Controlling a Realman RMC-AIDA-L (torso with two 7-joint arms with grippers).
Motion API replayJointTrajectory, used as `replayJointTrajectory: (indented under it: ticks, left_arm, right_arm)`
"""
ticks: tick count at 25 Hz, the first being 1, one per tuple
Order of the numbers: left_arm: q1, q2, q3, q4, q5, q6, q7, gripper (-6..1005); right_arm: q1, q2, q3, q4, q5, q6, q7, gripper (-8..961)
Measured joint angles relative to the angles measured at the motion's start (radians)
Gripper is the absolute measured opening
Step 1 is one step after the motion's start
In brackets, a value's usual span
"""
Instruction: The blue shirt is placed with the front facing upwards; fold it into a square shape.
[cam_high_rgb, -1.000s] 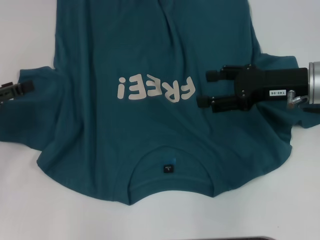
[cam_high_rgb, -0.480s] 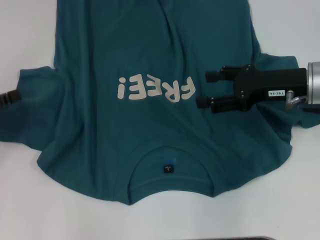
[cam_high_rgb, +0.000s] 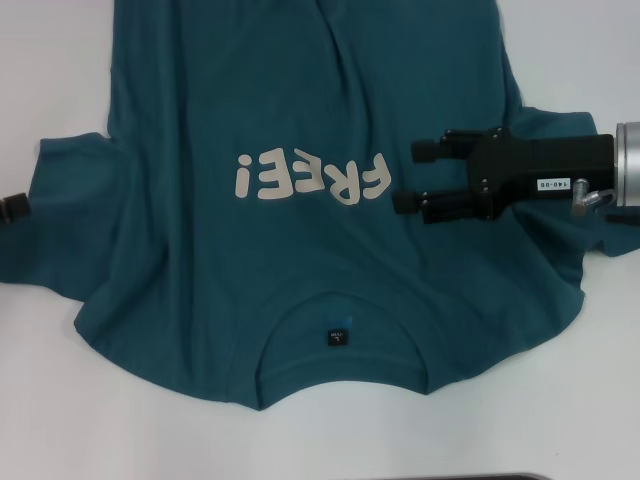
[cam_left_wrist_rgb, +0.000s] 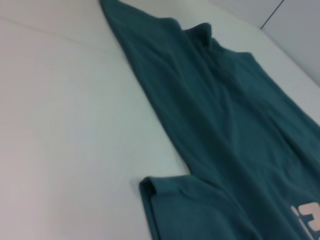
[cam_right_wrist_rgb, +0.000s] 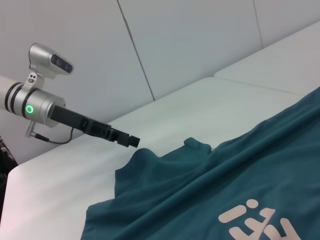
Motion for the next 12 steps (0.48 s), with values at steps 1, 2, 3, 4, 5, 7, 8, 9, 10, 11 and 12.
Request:
replayJointTrajectory:
  ticks: [1, 2, 3, 4, 5, 7, 8, 9, 10, 11, 12]
  left_arm:
    - [-0.002, -0.002, 0.001, 0.002, 0.006, -0.005, 0.0, 918]
    - [-0.003, -0.003, 0.001, 0.003, 0.012, -0.008, 0.0, 918]
    - [-0.007, -0.007, 0.002, 0.003, 0.02, -0.009, 0.0, 918]
    - [-0.008, -0.01, 0.004, 0.002, 0.027, -0.007, 0.0, 918]
    - [-0.009, -0.013, 0.005, -0.001, 0.031, -0.005, 0.0, 917]
    - [-0.012, -0.016, 0.009, -0.004, 0.035, -0.002, 0.0, 917]
    - [-0.013, -0.016, 0.011, -0.004, 0.035, -0.003, 0.0, 917]
    - [-0.014, -0.016, 0.012, -0.004, 0.036, -0.005, 0.0, 917]
    - [-0.015, -0.016, 0.013, -0.004, 0.037, -0.006, 0.0, 917]
    - [-0.015, -0.017, 0.013, -0.004, 0.038, -0.004, 0.0, 917]
    - [-0.015, -0.017, 0.013, -0.004, 0.039, -0.002, 0.0, 917]
  right_arm:
    - [0.0, 0.0, 0.0, 0.0, 0.0, 0.0, 0.001, 912]
    - [0.0, 0.0, 0.0, 0.0, 0.0, 0.0, 0.001, 912]
    - [0.0, 0.0, 0.0, 0.0, 0.0, 0.0, 0.002, 913]
    - [0.0, 0.0, 0.0, 0.0, 0.0, 0.0, 0.003, 913]
    - [0.0, 0.0, 0.0, 0.0, 0.0, 0.0, 0.004, 913]
    - [0.0, 0.0, 0.0, 0.0, 0.0, 0.0, 0.005, 913]
    - [0.0, 0.0, 0.0, 0.0, 0.0, 0.0, 0.005, 913]
    - [0.0, 0.0, 0.0, -0.001, 0.0, -0.001, 0.005, 913]
    - [0.0, 0.0, 0.0, -0.001, 0.0, -0.001, 0.006, 913]
    - [0.0, 0.0, -0.001, -0.001, 0.0, 0.0, 0.006, 913]
    - [0.0, 0.0, 0.0, -0.002, 0.0, 0.0, 0.006, 913]
